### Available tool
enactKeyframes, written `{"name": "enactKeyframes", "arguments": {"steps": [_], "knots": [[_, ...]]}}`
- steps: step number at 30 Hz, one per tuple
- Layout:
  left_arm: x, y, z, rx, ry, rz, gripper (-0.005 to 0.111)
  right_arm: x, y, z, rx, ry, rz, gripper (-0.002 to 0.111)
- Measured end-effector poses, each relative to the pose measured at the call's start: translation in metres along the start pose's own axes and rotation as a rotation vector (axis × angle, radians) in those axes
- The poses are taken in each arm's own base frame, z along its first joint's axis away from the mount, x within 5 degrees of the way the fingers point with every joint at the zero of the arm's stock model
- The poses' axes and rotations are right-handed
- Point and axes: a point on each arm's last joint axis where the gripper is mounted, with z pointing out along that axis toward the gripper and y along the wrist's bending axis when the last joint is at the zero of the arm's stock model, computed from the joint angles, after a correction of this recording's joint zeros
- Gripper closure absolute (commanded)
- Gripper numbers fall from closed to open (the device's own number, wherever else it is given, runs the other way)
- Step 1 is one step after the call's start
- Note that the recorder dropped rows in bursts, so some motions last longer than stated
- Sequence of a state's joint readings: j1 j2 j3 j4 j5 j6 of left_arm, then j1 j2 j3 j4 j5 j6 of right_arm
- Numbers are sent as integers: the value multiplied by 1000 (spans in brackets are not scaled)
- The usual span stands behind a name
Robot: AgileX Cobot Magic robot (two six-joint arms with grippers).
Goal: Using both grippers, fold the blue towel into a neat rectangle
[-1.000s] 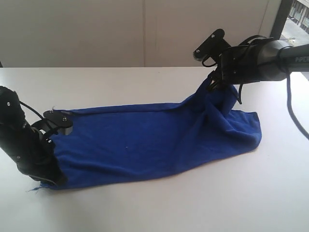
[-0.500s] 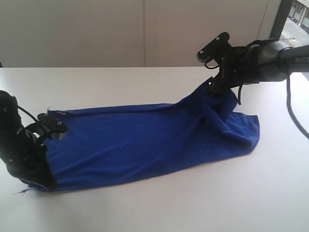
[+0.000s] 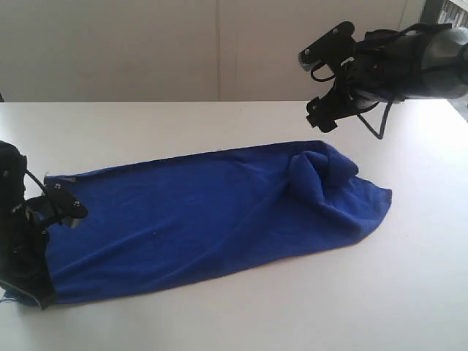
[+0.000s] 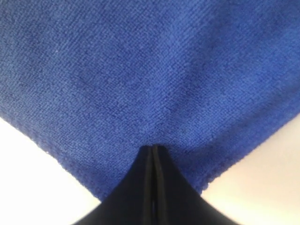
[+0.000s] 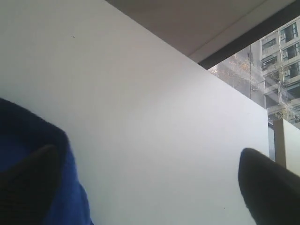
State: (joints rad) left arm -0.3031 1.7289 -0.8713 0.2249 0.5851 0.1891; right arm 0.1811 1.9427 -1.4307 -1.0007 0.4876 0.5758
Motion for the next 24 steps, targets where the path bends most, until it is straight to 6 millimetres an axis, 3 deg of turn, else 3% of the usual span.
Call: {"name": "enactKeyframes", "arguments": {"steps": [8,14,19,24], "knots": [[12,2,2,-26,131,36,107,-3,-6,-27,-104,47,-40,16],[14,2,-5,-45,103,35,107,3,-3,-52,-279,151,-140,45],[17,5,-40,-117,-61,3,107,3,2,-66,-392,166,-131,76],[18,6,-66,-181,-219,-9,107,3,6,-69,-444,174,-85,87]]}}
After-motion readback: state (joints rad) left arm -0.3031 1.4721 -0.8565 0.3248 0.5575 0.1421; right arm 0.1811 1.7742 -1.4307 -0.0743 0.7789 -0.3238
